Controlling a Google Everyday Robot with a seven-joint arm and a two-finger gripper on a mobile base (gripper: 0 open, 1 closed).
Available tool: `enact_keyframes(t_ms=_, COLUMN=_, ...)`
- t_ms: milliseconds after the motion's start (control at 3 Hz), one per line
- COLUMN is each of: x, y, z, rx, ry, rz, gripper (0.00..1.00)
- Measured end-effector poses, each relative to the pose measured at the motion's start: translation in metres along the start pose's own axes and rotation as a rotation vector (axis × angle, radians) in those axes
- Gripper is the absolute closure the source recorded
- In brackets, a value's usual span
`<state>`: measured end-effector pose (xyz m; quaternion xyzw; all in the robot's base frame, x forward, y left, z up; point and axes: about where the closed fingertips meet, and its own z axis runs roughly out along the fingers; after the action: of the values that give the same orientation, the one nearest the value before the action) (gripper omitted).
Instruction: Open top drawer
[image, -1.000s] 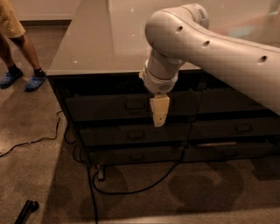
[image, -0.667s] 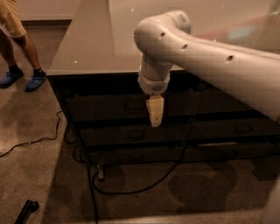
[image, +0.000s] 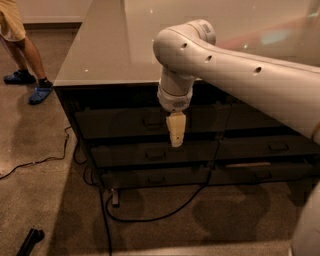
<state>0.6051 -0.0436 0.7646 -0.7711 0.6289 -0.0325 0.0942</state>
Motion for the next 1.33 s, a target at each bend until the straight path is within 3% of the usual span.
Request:
enact_keyframes(t_ms=667, x=0.012, y=-0.018, z=0.063, rx=-0.044, ry=0.015, rz=0.073, gripper=0.0)
enact_keyframes(t_ms=1000, x=0.018, y=-0.038, z=0.084, rx=-0.044, ry=0.037, rz=0.083, gripper=0.0)
enact_keyframes(t_ms=1333, x=0.023, y=-0.078, z=0.104, rx=-0.055, ry=0.077, rz=0.088, gripper=0.0)
